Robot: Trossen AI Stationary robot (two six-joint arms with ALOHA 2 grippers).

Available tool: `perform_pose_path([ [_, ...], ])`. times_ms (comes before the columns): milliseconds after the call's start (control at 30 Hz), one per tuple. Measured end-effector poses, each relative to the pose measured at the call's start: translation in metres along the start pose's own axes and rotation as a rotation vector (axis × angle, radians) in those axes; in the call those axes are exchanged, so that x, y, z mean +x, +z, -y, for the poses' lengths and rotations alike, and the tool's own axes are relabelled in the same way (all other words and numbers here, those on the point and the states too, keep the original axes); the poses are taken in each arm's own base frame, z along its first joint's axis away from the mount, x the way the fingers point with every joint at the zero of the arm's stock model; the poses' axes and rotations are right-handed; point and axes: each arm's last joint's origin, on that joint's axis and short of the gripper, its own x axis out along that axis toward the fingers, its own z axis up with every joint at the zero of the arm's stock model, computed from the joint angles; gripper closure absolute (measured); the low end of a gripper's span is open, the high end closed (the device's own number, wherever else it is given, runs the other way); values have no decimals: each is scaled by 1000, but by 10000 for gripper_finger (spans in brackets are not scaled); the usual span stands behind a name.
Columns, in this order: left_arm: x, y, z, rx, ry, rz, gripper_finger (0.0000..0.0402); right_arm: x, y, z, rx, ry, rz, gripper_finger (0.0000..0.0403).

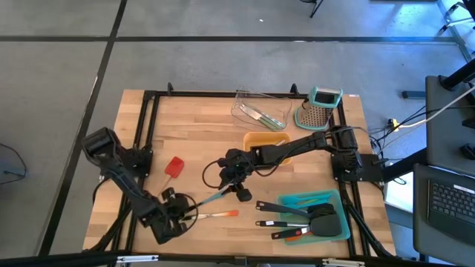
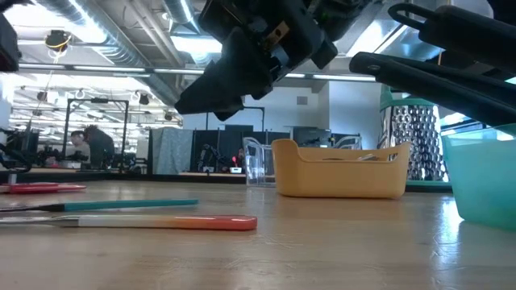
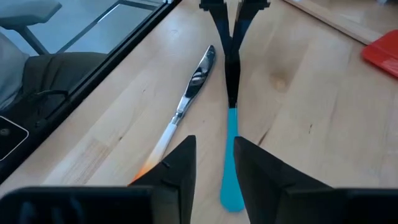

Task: Pick & Place Kitchen Items
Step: Put the blue knife into the transparent bin

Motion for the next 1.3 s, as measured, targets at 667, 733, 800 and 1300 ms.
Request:
perform_pose_path([
  [667, 40, 46, -27, 165, 83, -16, 400, -7, -20, 12, -49, -146, -211, 292],
  [733, 43, 53, -29, 202, 74, -29, 400, -8, -23, 11, -65, -147, -247, 290],
  [800, 45, 58, -31, 235, 61, -55, 400, -8, -27, 10, -73, -135, -280, 285],
  [1300, 44, 74, -46, 322, -43, -139, 400, 13, -55, 26, -38, -231, -378, 183],
])
